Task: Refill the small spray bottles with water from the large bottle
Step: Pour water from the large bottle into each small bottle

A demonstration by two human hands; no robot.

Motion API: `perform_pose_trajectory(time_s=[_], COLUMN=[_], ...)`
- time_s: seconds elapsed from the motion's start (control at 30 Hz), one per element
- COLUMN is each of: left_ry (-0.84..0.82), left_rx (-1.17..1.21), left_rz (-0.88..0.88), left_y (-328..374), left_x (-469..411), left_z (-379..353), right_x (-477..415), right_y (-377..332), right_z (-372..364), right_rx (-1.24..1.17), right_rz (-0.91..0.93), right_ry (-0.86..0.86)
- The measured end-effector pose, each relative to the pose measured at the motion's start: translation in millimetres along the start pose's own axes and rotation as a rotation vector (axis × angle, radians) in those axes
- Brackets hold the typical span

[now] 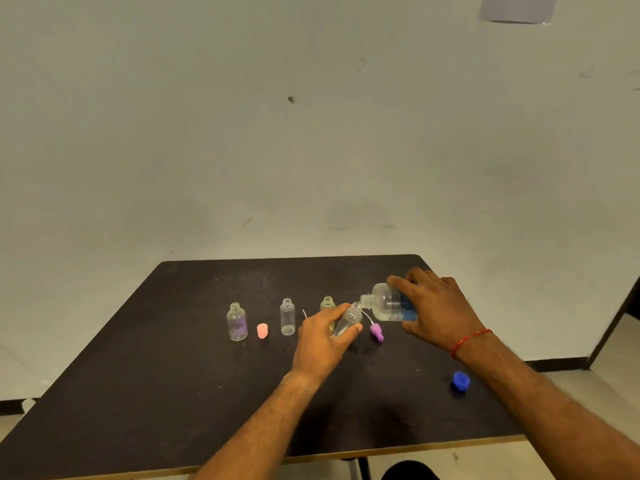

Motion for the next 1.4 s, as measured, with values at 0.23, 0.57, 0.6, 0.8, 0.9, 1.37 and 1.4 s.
perform_pose_trajectory(time_s=[0.23, 0.57, 0.6, 0.8, 0.9, 1.37, 1.4], left_ry=[0.007, -0.022, -0.021, -0.02, -0.005, -0.051, -0.055], left_rx=[0.015, -0.076, -0.092, -0.179, -0.207, -0.21, -0.214], left_rz=[-0.03, -0.021, -0.008, 0.132, 0.196, 0.305, 0.307], left_y=[14.4, 5.3, 3.1, -18.3, -30.7, -54.3, -55.4], left_x=[0.4, -20.0, -24.2, -44.4, -50.7, -71.7, -72.0], left_z=[-2.6, -29.5, -32.2, -51.5, -56.8, -72.4, -72.7], right_x=[5.7, 24.6, 27.0, 37.3, 40.7, 37.1, 36.5], right_y=[8.7, 28.8, 32.3, 48.7, 53.9, 64.3, 64.2], right_z=[-9.5, -32.8, -37.0, -61.0, -70.2, -94.4, -94.5], right_rx=[-0.039, -0.354, -0.413, -0.644, -0.721, -0.805, -0.803], right_rz=[-0.036, -0.203, -0.227, -0.344, -0.367, -0.371, -0.367], right_ry=[0.005, 0.015, 0.018, 0.076, 0.109, 0.141, 0.143])
Point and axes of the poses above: each hand's wrist, its own x-axis away from the middle knuckle, its own z-axis out of the back of the hand, y = z × x, the point moved 7 cm from there along -x, towards the middle knuckle, and after that the axes turned 5 degrees about -y, right-handed, at the moved point
